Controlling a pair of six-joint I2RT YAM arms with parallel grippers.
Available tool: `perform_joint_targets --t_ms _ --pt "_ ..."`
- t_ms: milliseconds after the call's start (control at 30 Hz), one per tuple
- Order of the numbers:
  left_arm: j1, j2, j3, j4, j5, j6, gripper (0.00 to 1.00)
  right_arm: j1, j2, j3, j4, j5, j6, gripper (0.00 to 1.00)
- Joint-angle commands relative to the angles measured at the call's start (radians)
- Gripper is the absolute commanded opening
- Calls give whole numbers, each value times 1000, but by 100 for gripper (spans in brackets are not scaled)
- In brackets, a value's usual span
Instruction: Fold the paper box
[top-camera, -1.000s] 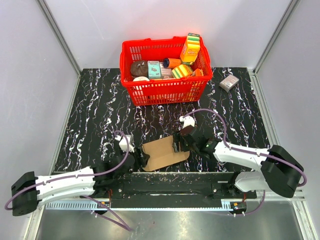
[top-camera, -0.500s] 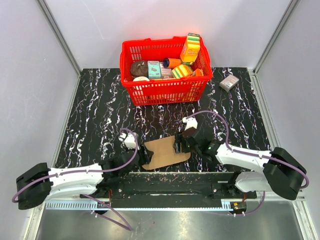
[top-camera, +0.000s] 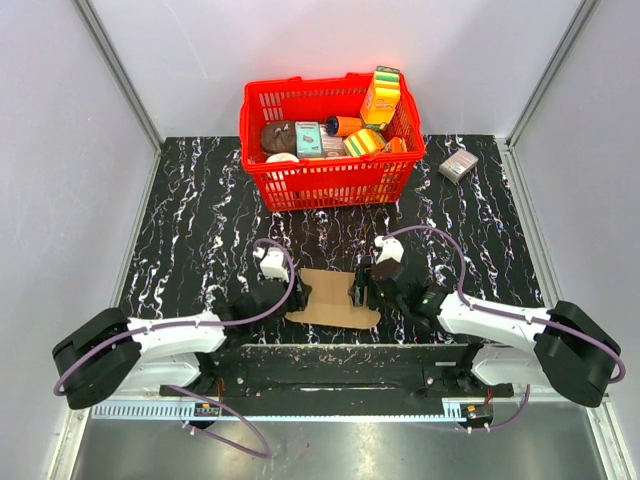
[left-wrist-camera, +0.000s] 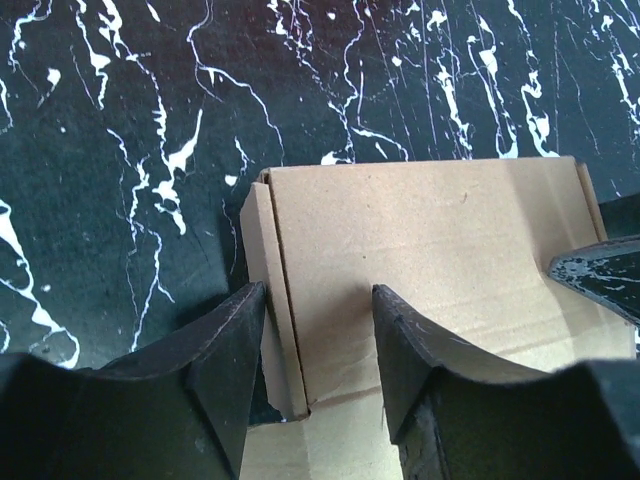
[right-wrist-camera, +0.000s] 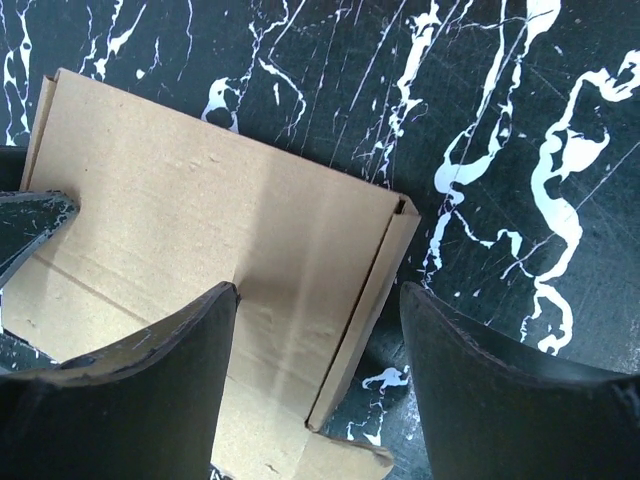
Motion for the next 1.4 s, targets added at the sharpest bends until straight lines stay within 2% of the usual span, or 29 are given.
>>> perform_joint_targets --t_ms 0,133,367,633,733,833,967,1100,1367 --pt "34 39 64 75 71 83 51 -5 -21 2 39 67 23 72" --pt "34 19 77 29 64 88 54 -5 -38 15 13 101 29 72" --pt "34 -197 63 -135 6 92 66 -5 -128 54 -143 115 48 72" --pt "34 -341 34 -287 65 62 71 -5 -199 95 -324 92 100 68" --pt "34 -360 14 -292 105 43 72 -2 -213 88 -352 78 157 66" --pt "34 -366 -3 -290 147 40 72 22 -219 71 -375 96 229 70" --pt "34 -364 -23 -289 182 42 72 129 -194 77 -453 193 351 72" --pt "34 -378 -41 -289 211 42 72 206 -147 101 -493 227 425 75" --pt "34 -418 -78 -276 254 32 72 225 -177 46 -444 178 485 80"
